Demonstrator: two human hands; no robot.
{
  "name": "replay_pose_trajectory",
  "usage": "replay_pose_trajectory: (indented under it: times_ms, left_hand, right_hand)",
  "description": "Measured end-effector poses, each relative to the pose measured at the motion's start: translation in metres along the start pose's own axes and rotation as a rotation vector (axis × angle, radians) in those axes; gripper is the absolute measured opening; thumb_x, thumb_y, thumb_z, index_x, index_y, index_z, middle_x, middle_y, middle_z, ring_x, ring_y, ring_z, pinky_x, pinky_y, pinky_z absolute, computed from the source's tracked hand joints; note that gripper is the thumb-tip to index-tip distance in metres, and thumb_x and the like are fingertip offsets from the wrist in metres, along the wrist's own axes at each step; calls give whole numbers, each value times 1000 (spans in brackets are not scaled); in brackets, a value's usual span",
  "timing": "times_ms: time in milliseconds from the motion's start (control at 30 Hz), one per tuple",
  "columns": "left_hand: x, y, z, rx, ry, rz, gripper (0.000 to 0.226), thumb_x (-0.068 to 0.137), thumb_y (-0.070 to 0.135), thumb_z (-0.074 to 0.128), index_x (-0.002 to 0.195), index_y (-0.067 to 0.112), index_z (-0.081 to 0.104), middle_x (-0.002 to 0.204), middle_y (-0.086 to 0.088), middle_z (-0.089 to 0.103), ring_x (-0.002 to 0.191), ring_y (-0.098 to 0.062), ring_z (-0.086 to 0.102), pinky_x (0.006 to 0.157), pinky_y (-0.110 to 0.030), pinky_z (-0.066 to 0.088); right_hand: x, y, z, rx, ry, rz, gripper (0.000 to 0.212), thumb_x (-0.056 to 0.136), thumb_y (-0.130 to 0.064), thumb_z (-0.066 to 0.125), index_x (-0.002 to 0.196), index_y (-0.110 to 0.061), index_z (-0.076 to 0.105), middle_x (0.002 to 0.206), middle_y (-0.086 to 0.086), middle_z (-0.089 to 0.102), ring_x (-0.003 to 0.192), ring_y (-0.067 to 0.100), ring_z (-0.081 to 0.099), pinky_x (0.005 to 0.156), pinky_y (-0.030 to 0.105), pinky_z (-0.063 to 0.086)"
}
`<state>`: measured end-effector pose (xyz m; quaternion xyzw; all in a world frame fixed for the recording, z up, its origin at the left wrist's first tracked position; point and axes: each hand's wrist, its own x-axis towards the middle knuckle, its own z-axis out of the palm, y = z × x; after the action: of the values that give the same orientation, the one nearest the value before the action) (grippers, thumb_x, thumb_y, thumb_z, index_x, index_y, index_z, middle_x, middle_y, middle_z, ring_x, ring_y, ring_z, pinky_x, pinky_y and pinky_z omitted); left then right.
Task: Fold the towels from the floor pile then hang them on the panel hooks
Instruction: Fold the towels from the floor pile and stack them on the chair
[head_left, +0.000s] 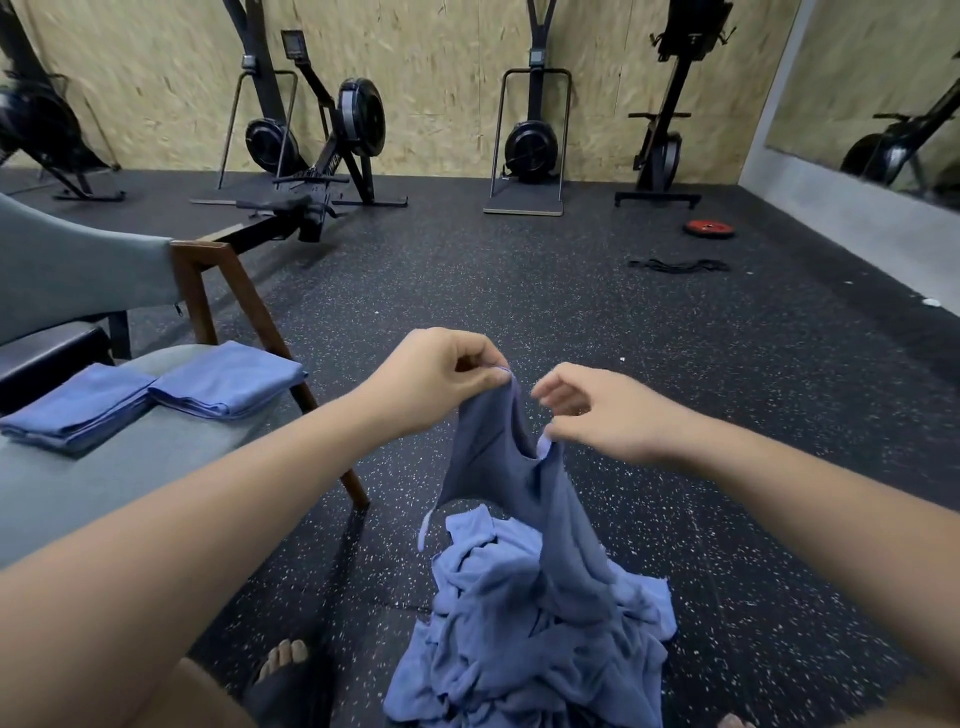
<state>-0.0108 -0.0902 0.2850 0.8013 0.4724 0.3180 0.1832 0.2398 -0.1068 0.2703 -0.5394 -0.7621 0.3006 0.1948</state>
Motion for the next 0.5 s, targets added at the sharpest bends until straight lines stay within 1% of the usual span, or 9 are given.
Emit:
replay_pose_trajectory:
  times_ms: [67, 133, 200, 233, 300, 333, 400, 433, 500]
  left_hand:
    - [2, 9, 7, 21, -20, 35, 5, 94, 29, 82, 89, 29, 80, 75, 10, 73, 66, 2, 57, 64, -13, 41]
    - [4, 13, 13, -18, -24, 44, 9, 90, 28, 86, 85, 29, 78, 75, 8, 73, 65, 1, 55, 64, -18, 43]
    - [6, 13, 16, -129, 7, 32, 16, 88, 31, 87, 82, 27, 73, 75, 7, 71, 67, -4, 56, 67, -28, 46]
    - [7, 12, 18, -215, 31, 17, 19, 88, 35, 87, 83, 26, 71, 76, 6, 71, 69, -8, 57, 68, -34, 47]
    - [7, 10, 21, -373, 76, -22, 28, 88, 47, 83, 87, 23, 68, 82, -6, 72, 73, -14, 57, 68, -42, 46]
    - [6, 9, 22, -428, 82, -44, 34, 87, 52, 81, 91, 22, 68, 85, -11, 71, 74, -15, 55, 69, -43, 44]
    - [2, 8, 27, -501, 35, -86, 43, 85, 56, 83, 98, 19, 67, 89, -14, 69, 77, -14, 55, 73, -40, 44]
    - [-1, 6, 29, -523, -8, -105, 43, 83, 54, 86, 100, 20, 66, 90, -14, 69, 80, -14, 56, 75, -39, 45]
    - [-5, 2, 33, -520, -104, -122, 36, 84, 37, 91, 99, 19, 65, 86, -8, 69, 82, -15, 60, 77, -38, 46]
  right_hand:
    - [2, -9, 11, 161, -13, -73, 35, 84, -39, 84, 116, -34, 69, 112, -8, 75, 110, 10, 71, 100, 35, 56]
    - [6, -14, 18, 243, 44, -123, 36, 82, -48, 81, 107, -25, 69, 100, 0, 76, 93, 19, 71, 88, 42, 54]
    - [11, -15, 20, 256, 90, -169, 35, 87, -45, 77, 98, -14, 66, 81, 4, 64, 72, 16, 53, 70, 39, 43]
    - [13, -15, 20, 268, 111, -183, 35, 91, -44, 74, 97, -10, 65, 78, 2, 58, 71, 14, 47, 68, 37, 37]
    - [14, -16, 20, 317, 150, -191, 41, 93, -48, 68, 97, -8, 65, 80, 2, 57, 76, 14, 45, 71, 38, 37]
    - [14, -18, 18, 332, 171, -189, 41, 94, -48, 66, 95, -8, 65, 80, 3, 58, 77, 15, 46, 73, 39, 37]
    - [14, -20, 14, 342, 206, -189, 32, 100, -40, 65, 90, -10, 66, 75, 6, 59, 75, 14, 46, 72, 38, 37]
    - [14, -20, 11, 347, 221, -192, 30, 101, -37, 65, 88, -11, 66, 74, 12, 60, 73, 14, 46, 71, 38, 37]
    - [14, -21, 6, 344, 249, -213, 31, 100, -40, 63, 89, -11, 66, 83, 22, 67, 73, 15, 50, 71, 38, 39]
